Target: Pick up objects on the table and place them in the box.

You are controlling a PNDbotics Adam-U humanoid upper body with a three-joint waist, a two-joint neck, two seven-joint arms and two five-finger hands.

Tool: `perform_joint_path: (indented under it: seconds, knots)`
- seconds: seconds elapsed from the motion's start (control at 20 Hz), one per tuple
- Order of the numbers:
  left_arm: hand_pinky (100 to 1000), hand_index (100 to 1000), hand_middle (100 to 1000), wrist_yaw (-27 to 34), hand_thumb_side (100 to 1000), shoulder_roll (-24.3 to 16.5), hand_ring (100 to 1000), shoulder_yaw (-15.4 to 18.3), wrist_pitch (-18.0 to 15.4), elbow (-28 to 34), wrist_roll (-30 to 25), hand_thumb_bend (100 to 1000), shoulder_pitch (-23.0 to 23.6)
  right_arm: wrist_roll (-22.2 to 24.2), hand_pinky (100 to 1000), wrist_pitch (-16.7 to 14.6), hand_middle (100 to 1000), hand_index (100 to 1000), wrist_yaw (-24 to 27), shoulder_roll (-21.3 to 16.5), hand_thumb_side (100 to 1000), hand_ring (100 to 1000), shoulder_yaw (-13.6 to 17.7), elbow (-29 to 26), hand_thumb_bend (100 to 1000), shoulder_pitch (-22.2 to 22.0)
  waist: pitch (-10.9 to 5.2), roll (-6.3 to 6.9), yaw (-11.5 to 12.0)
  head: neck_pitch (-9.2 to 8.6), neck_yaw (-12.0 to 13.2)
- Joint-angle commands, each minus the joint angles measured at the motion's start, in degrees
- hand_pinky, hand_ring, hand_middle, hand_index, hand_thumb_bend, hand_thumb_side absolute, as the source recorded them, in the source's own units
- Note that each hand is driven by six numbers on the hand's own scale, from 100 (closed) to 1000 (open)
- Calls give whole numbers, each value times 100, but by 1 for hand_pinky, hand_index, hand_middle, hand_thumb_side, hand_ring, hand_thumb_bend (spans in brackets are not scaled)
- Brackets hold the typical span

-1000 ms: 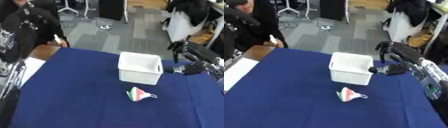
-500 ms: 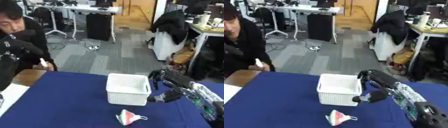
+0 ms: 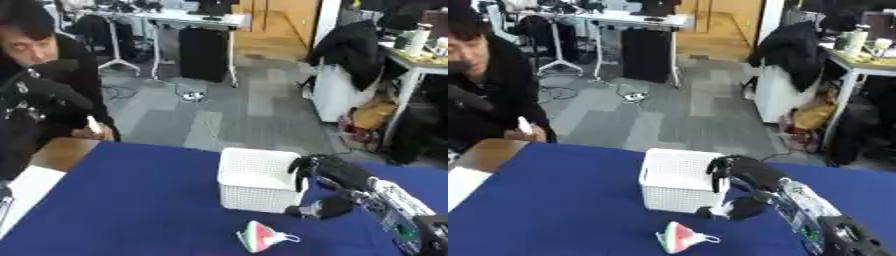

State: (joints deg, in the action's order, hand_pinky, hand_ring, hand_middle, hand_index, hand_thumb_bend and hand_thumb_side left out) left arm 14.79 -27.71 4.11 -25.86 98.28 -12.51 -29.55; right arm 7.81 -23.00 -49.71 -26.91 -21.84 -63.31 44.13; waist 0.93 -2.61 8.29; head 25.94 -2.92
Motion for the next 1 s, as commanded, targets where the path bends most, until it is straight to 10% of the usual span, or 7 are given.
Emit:
perform_joint_path:
  seconds: [0.05, 1.0]
  knots:
    - [636, 714, 779, -4, 976, -93, 634, 12, 17, 97, -4, 182, -115, 20, 829, -66, 740, 651, -106, -11, 1000, 709, -15, 40, 674, 38, -52, 21, 13, 50, 100]
    - [638, 714, 780, 14, 975, -81, 634, -2, 20, 111, 1, 182, -141, 206, 837, -150, 732, 1000, -576, 275, 1000, 717, 78, 647, 661, -67, -43, 33, 29, 132, 125]
